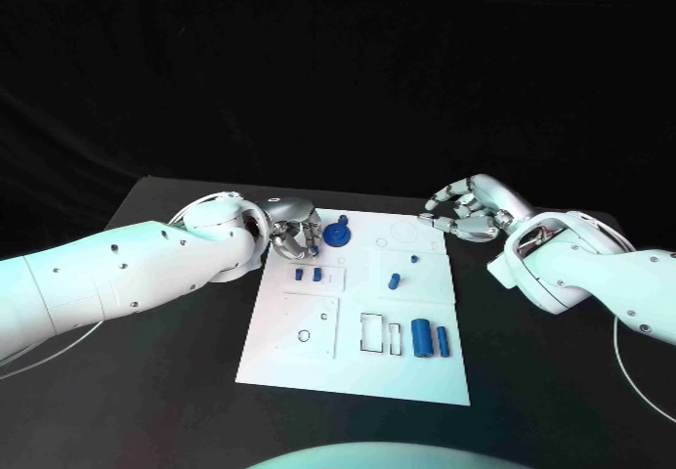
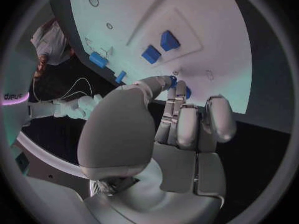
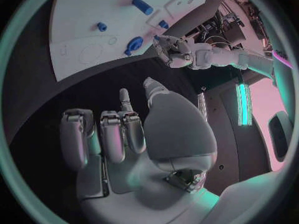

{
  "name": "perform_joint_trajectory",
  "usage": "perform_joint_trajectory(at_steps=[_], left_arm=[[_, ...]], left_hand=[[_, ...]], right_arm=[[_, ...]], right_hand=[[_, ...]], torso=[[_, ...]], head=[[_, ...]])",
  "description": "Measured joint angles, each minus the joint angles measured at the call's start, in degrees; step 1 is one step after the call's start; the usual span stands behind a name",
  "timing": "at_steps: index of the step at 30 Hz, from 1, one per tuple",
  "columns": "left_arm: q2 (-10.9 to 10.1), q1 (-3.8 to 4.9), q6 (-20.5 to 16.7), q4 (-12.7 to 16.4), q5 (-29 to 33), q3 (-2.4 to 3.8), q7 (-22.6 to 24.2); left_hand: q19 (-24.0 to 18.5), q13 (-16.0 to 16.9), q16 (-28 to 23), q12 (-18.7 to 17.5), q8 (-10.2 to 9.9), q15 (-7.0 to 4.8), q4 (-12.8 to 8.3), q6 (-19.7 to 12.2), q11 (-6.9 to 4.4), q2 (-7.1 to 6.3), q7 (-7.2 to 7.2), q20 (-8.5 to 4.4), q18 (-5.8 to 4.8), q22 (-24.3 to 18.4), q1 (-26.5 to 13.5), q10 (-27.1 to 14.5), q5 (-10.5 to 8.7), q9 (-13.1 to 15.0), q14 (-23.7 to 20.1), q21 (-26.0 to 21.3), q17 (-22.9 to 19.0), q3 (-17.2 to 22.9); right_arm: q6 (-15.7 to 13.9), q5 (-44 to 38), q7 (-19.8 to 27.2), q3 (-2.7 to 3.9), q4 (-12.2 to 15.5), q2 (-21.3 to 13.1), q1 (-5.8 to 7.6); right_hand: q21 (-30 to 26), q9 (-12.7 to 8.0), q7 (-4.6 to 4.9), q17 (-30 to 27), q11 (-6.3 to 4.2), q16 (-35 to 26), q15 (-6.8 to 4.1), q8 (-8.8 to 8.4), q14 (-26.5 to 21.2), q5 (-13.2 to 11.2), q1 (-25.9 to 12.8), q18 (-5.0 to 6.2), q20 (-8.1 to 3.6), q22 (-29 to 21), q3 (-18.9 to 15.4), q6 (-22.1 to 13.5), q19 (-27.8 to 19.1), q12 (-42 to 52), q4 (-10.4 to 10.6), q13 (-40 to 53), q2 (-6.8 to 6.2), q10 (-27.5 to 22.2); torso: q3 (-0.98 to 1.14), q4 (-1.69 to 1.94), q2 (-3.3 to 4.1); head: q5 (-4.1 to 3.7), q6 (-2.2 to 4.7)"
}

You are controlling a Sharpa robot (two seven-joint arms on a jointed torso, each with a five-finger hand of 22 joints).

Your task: Assemble the parts on the task board

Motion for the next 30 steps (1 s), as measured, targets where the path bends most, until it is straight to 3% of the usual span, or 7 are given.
perform_joint_trajectory(at_steps=[30], left_arm=[[0.82,-0.12,1.39,-1.19,-0.04,-0.38,-0.77]], left_hand=[[0.0,-0.05,0.0,-0.49,0.0,0.0,0.0,-0.01,0.2,0.0,0.0,0.0,0.02,-0.03,0.0,0.2,0.0,0.01,0.0,0.0,-0.38,0.0]], right_arm=[[-0.07,0.0,0.0,0.0,0.02,-0.01,-0.01]], right_hand=[[0.0,0.0,0.0,-0.01,0.0,0.0,0.0,0.0,0.0,0.0,0.0,0.0,0.0,0.03,0.0,0.0,0.0,0.0,0.0,-0.02,0.0,0.0]], torso=[[-0.03,0.03,-0.03]], head=[[-0.07,-0.26]])
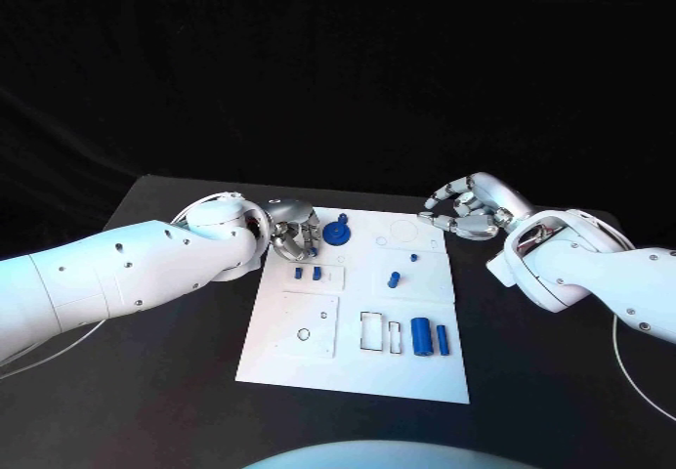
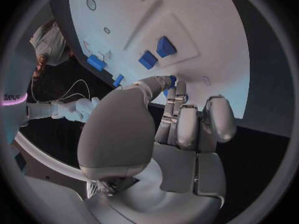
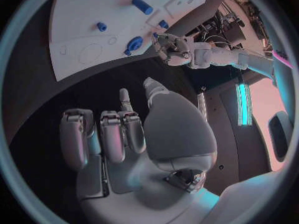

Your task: Assemble the parts on the task board

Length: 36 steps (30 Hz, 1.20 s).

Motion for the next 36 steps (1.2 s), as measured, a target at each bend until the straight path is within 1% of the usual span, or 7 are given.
perform_joint_trajectory(at_steps=[11,14,16,18,21,26,36], left_arm=[[0.05,0.0,0.11,0.0,-0.01,-0.02,-0.04],[0.08,0.0,0.14,-0.06,-0.01,-0.04,-0.04],[0.1,0.0,0.18,-0.09,-0.01,-0.04,-0.04],[0.11,0.0,0.22,-0.11,0.0,-0.04,-0.04],[0.1,0.0,0.37,-0.12,0.01,-0.06,-0.04],[-0.01,0.0,0.54,-0.11,0.01,-0.07,-0.06],[-0.27,-0.01,0.55,0.02,0.02,-0.07,-0.07]], left_hand=[[0.0,0.0,0.0,0.0,0.0,0.0,0.0,0.21,-0.12,0.0,-0.02,0.0,0.01,0.0,0.0,0.12,0.0,0.0,0.0,0.0,-0.06,0.0],[0.0,-0.08,0.0,-0.53,-0.41,0.0,-0.17,0.41,-0.2,-0.01,0.01,0.0,0.0,-0.03,-0.01,0.21,0.0,-0.01,0.0,0.0,0.11,-0.17],[0.0,-0.3,0.0,-1.35,-1.12,0.0,-0.17,-0.01,-0.18,-0.46,0.43,0.0,0.0,-0.29,-0.46,0.19,0.0,-0.04,0.0,0.0,0.29,-0.17],[0.0,-0.44,0.0,-1.84,-1.62,0.19,-0.27,-0.37,0.15,-0.54,0.76,0.0,0.01,-0.57,-0.54,-0.15,0.0,-0.22,-0.19,0.0,0.19,-0.06],[-0.2,-0.73,-0.12,-3.02,-3.23,0.54,-0.33,-2.52,0.66,-1.22,1.01,0.2,0.01,-1.07,-1.22,-0.66,0.0,-0.91,-0.55,-0.28,-0.45,0.0],[-0.85,-1.12,-0.29,-4.65,-4.88,0.93,-0.72,-4.33,1.34,-1.72,1.45,0.42,0.01,-1.88,-1.73,-1.35,0.01,-1.55,-0.94,-0.88,-1.4,0.07],[-1.45,-1.28,-0.77,-5.6,-5.39,1.34,-0.87,-4.63,1.72,-1.95,1.74,0.61,0.02,-2.93,-1.96,-1.99,0.01,-1.9,-1.35,-1.34,-2.39,-0.08]], right_arm=[[-0.02,-0.01,0.0,0.0,0.0,0.0,0.0],[-0.02,-0.01,0.0,0.0,-0.01,0.0,0.0],[-0.02,-0.01,0.0,0.0,-0.01,0.0,0.0],[-0.03,-0.01,0.0,0.0,-0.02,0.0,0.0],[-0.03,-0.01,0.0,0.0,-0.03,-0.01,0.0],[-0.05,-0.02,0.0,0.0,-0.07,-0.03,0.0],[-0.08,-0.02,0.0,0.0,-0.16,-0.02,0.0]], right_hand=[[0.0,0.0,0.0,0.0,0.0,0.0,0.0,0.0,0.0,0.0,0.0,0.0,0.0,-0.01,0.0,0.0,0.0,0.0,0.0,0.0,0.0,0.0],[0.0,0.0,0.0,0.0,0.0,0.0,0.0,0.0,0.0,0.0,0.0,0.0,0.0,-0.01,0.0,0.0,0.0,0.0,0.0,-0.01,0.0,0.0],[0.0,0.0,0.0,0.0,0.0,0.0,0.0,0.0,0.0,0.0,0.0,0.0,0.0,-0.01,0.0,0.0,0.0,0.0,0.0,-0.01,0.0,0.0],[0.0,0.0,0.0,0.0,0.0,-0.03,0.0,0.0,0.0,0.0,0.0,0.0,0.0,-0.01,0.0,0.0,0.0,0.0,0.0,-0.01,0.0,0.0],[0.0,0.0,0.0,-0.01,0.0,-0.22,0.0,0.0,0.0,0.0,0.0,0.0,0.0,-0.02,0.0,0.0,0.0,0.0,0.0,-0.01,0.0,0.0],[0.0,0.0,0.0,-0.01,0.0,-0.22,0.0,0.0,0.0,0.0,0.0,0.0,0.0,-0.02,0.0,0.0,0.0,0.0,0.0,-0.01,0.0,0.0],[-0.29,0.0,0.0,-0.01,0.0,-0.22,0.0,0.0,0.0,0.0,0.0,0.0,0.0,-0.03,0.0,0.0,0.0,0.0,0.0,-0.01,0.0,0.0]], torso=[[0.03,-0.02,-0.01],[0.03,-0.02,-0.01],[0.04,-0.02,-0.01],[0.04,-0.02,-0.01],[0.04,-0.02,-0.02],[0.02,-0.04,-0.02],[0.0,-0.02,-0.03]], head=[[0.04,0.01],[0.05,0.01],[0.04,0.01],[0.02,0.01],[0.01,0.01],[0.01,0.04],[-0.05,0.08]])
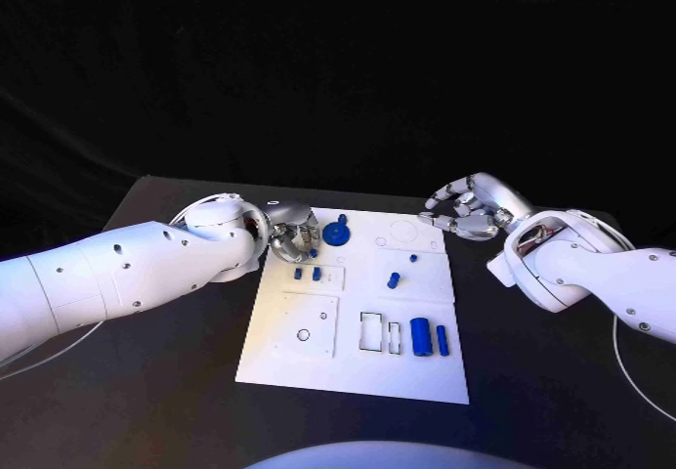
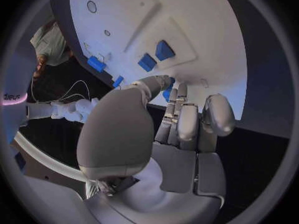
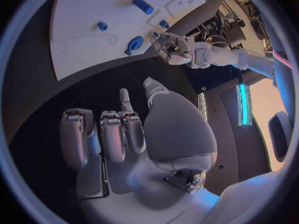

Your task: Assemble the parts on the task board

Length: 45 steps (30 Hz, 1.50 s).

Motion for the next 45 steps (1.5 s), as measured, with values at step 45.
perform_joint_trajectory(at_steps=[45], left_arm=[[-11.73,0.6,-9.17,7.86,71.46,1.04,29.13]], left_hand=[[-21.07,1.79,-18.36,7.81,-1.01,1.23,-0.79,2.4,0.53,3.43,0.31,1.42,4.51,-29.83,1.01,-2.1,0.0,-1.55,-23.14,-25.73,-32.02,-5.86]], right_arm=[[12.95,-32.94,-6.59,-0.34,-4.52,4.71,-2.61]], right_hand=[[-12.13,-1.44,0.15,0.04,0.92,-5.45,0.12,-0.73,-0.11,-2.67,9.21,3.62,-0.19,0.03,19.15,3.13,-1.6,-75.33,-4.26,-59.76,-8.46,-21.78]], torso=[[-0.08,0.09,0.06]], head=[[-5.47,0.85]])
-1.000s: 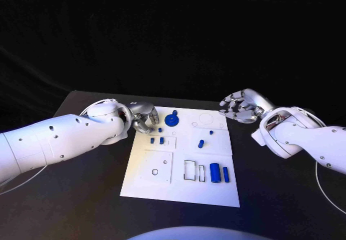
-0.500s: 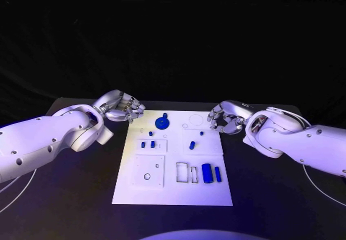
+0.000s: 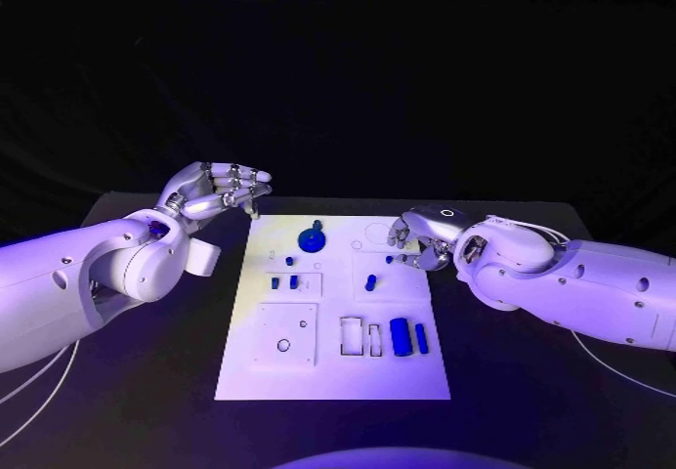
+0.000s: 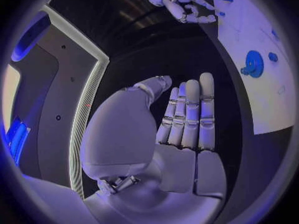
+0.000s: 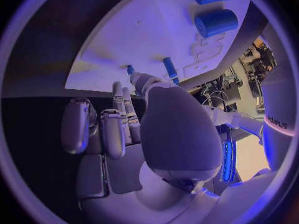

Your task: Assemble the parts on the task board

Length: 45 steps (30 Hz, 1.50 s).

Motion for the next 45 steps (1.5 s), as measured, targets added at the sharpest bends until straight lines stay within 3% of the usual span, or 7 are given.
perform_joint_trajectory(at_steps=[10,23,26,40,42,45], left_arm=[[-0.49,-0.01,0.23,0.87,4.85,-0.01,2.08],[-0.67,-0.01,0.34,1.04,6.45,-0.01,2.74],[-0.67,-0.01,0.34,1.04,6.57,-0.01,2.75],[-0.67,0.0,0.33,0.81,6.97,-0.01,2.67],[-0.67,0.0,0.32,0.79,6.99,-0.01,2.64],[-0.67,0.0,0.3,0.75,7.03,-0.01,2.59]], left_hand=[[0.2,0.19,0.0,0.29,0.0,0.0,-0.16,0.0,-0.21,0.23,0.0,-0.19,0.0,0.0,0.23,-0.22,0.0,0.0,0.0,0.0,-0.12,-0.16],[0.4,0.38,0.0,0.9,0.0,0.0,-0.32,0.0,-0.2,0.22,0.0,-0.39,-0.01,0.01,0.23,-0.65,0.0,-0.01,0.0,0.0,-0.2,-0.31],[0.4,0.38,0.18,0.9,0.0,0.0,-0.32,-0.01,-0.2,0.22,0.0,-0.39,-0.01,0.01,0.23,-0.65,0.0,-0.01,0.0,0.0,-0.26,-0.31],[0.4,0.52,0.23,1.16,0.0,0.01,-0.33,-0.01,-0.01,0.22,0.0,-0.39,-0.01,0.01,0.23,-0.87,0.0,-0.02,0.01,0.0,-0.34,-0.32],[0.4,0.57,0.23,1.16,0.0,0.0,-0.48,-0.01,-0.19,0.22,0.0,-0.39,-0.01,0.01,0.23,-1.06,0.0,-0.02,0.01,0.0,-0.34,-0.47],[0.4,0.57,0.23,1.48,-0.01,0.0,-0.48,-0.01,-0.19,0.22,0.0,-0.39,-0.01,0.01,0.23,-1.06,0.0,-0.02,0.01,0.0,-0.42,-0.47]], right_arm=[[0.69,-2.71,-1.59,-0.1,-1.43,1.93,-0.79],[1.75,-3.62,-1.98,-0.12,-2.68,3.43,-1.39],[1.96,-3.69,-1.99,-0.13,-2.92,3.77,-1.63],[2.13,-3.92,-2.11,0.09,-3.64,4.68,-1.86],[2.22,-4.01,-2.19,0.12,-3.74,4.8,-1.88],[2.28,-4.23,-2.37,0.13,-3.78,4.94,-1.91]], right_hand=[[1.24,0.0,0.16,-0.01,0.01,0.24,0.0,0.0,0.0,-0.21,-0.03,0.01,0.08,-0.01,1.57,0.87,0.49,-0.33,-1.11,-1.29,0.03,1.66],[2.04,0.21,-0.53,-0.02,-0.8,0.46,-0.01,0.23,0.0,-0.69,-0.4,0.0,-0.33,-0.02,3.72,2.59,0.9,-0.56,-2.63,-2.59,1.01,4.32],[2.04,0.21,-0.33,-0.02,-0.8,0.46,-0.01,0.28,0.0,-0.74,-0.4,0.01,-0.33,-0.02,3.78,2.79,0.9,-0.56,-2.7,-2.61,1.01,4.31],[3.37,0.79,-1.13,-0.02,-1.51,0.7,-0.46,0.95,0.02,-2.23,-1.15,-0.03,-0.75,-0.03,6.12,4.41,1.32,-0.8,-5.04,-3.25,3.0,6.49],[3.59,0.97,-1.24,-0.02,-1.56,0.7,-0.67,1.26,0.19,-2.35,-1.27,-0.65,-0.88,-0.04,6.67,4.91,1.45,-1.08,-5.59,-3.36,3.31,7.1],[4.09,1.29,-1.38,-0.02,-1.71,0.95,-0.87,1.55,0.02,-2.64,-1.21,-0.66,-0.94,-0.01,7.37,5.1,1.51,-1.1,-6.29,-3.37,3.84,7.58]], torso=[[-0.07,0.03,0.01],[0.03,-0.06,0.0],[0.07,-0.1,0.0],[0.07,-0.06,-0.01],[0.07,-0.06,-0.01],[0.07,-0.07,-0.03]], head=[[0.12,-0.25],[0.38,-0.62],[0.44,-0.65],[0.55,-1.01],[0.56,-1.05],[0.56,-1.09]])
